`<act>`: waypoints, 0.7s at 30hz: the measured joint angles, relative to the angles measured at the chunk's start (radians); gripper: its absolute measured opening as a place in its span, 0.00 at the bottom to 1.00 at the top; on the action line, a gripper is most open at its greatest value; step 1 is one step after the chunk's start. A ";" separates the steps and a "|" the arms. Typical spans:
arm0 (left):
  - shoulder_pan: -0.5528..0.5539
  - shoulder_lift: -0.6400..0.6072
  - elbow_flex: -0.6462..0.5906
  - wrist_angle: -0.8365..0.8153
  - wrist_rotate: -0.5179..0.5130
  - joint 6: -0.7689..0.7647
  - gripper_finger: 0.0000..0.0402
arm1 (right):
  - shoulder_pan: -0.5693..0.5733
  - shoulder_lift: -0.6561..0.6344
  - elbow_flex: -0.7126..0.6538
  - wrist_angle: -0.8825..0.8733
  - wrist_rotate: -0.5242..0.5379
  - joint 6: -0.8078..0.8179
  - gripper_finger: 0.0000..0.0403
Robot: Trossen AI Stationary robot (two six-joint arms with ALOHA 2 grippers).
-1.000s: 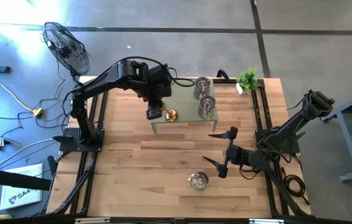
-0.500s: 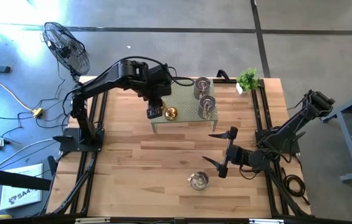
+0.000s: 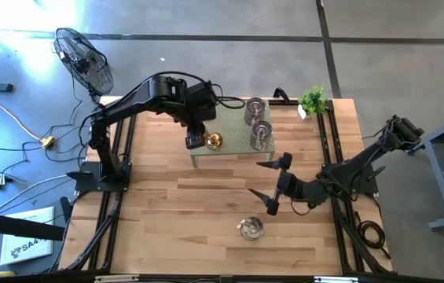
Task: Pick & Place candle stick holders
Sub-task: Put the gold candle holder on the shelf
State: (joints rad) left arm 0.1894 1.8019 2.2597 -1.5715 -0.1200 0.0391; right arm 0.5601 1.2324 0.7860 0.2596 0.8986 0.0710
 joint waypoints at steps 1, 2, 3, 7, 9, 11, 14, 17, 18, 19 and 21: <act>0.000 0.000 0.000 0.000 0.000 0.000 0.38 | -0.011 0.000 0.000 0.001 -0.034 0.000 0.99; 0.000 0.000 0.000 0.000 0.000 0.000 0.38 | -0.021 0.000 0.000 0.001 -0.065 0.000 0.99; 0.000 0.000 0.000 0.000 0.000 0.000 0.38 | -0.031 0.000 0.000 0.001 -0.095 0.001 0.99; 0.000 0.000 0.000 0.000 0.000 0.000 0.38 | -0.054 0.000 0.000 0.006 -0.178 0.029 0.99; 0.000 0.000 0.000 0.000 0.000 0.000 0.38 | -0.058 0.000 0.000 0.008 -0.190 0.053 0.99; 0.000 0.000 0.000 0.000 0.000 0.000 0.38 | -0.058 0.000 0.000 0.008 -0.200 0.060 0.99; 0.000 0.000 0.000 0.000 0.000 0.000 0.38 | -0.055 0.000 0.000 0.008 -0.212 0.060 0.99; 0.000 0.000 0.000 0.000 0.000 0.000 0.38 | -0.049 0.000 0.000 0.015 -0.218 0.053 0.99; 0.000 0.000 0.000 0.000 0.000 0.000 0.38 | -0.049 0.000 0.000 0.024 -0.216 0.047 0.99; 0.000 0.000 0.000 0.000 0.000 0.000 0.38 | -0.049 0.000 0.000 0.034 -0.210 0.044 0.99; 0.000 0.000 0.000 0.000 0.004 0.000 0.38 | -0.050 0.000 0.000 0.049 -0.195 0.039 0.99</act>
State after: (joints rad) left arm 0.1894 1.8019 2.2597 -1.5711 -0.1155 0.0391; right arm 0.5101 1.2324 0.7863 0.3089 0.7038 0.1102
